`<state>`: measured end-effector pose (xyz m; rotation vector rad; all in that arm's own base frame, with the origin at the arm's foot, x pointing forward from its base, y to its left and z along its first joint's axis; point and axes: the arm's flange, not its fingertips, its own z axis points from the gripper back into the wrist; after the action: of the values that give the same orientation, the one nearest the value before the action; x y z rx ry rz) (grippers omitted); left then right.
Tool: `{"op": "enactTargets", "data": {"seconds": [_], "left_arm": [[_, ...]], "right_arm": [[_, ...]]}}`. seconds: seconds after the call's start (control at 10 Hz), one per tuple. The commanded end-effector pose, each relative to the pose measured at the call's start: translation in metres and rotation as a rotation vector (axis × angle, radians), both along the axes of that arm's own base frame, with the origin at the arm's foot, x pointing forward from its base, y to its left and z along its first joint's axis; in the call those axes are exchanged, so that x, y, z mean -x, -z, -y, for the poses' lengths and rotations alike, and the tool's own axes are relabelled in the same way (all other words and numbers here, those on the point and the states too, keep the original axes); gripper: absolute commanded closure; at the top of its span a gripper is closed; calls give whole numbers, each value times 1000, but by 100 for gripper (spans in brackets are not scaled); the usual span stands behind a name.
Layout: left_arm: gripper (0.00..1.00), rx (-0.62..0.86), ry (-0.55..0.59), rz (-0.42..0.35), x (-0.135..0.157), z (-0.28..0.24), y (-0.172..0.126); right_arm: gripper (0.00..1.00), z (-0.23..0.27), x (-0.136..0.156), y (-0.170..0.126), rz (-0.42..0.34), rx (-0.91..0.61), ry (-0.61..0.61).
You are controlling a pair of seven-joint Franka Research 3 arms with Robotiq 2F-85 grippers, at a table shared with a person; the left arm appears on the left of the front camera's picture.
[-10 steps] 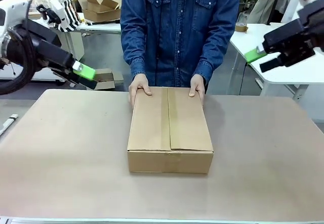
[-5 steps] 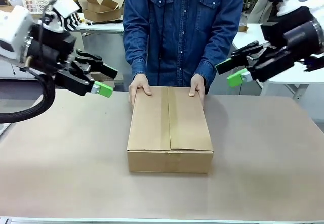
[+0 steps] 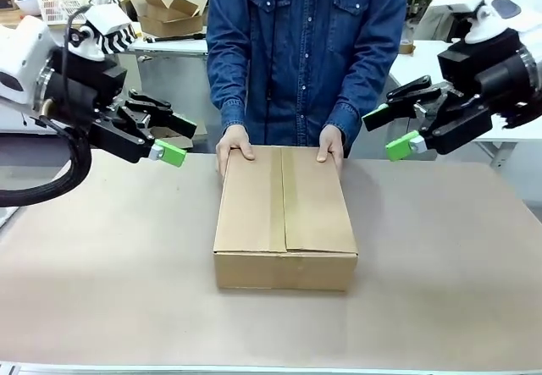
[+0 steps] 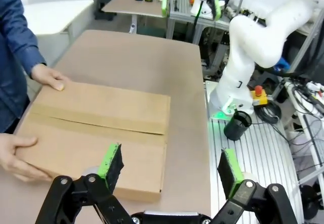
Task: Pack the gift set into the box.
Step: Press and hold the closed box until the human finishes sealing it.
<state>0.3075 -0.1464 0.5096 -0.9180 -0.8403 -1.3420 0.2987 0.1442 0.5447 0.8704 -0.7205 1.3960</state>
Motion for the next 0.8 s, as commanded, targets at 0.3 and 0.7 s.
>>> {"op": "enactTargets", "data": {"seconds": [0.3,0.7], "left_arm": [[0,171,21,122,-51,26,62],[0,145,46,117,-71,58,152]], "right_arm": [[0,-22,-80,106,330,-195,-131],[0,-44,-92,155,236,-218,-83]]}}
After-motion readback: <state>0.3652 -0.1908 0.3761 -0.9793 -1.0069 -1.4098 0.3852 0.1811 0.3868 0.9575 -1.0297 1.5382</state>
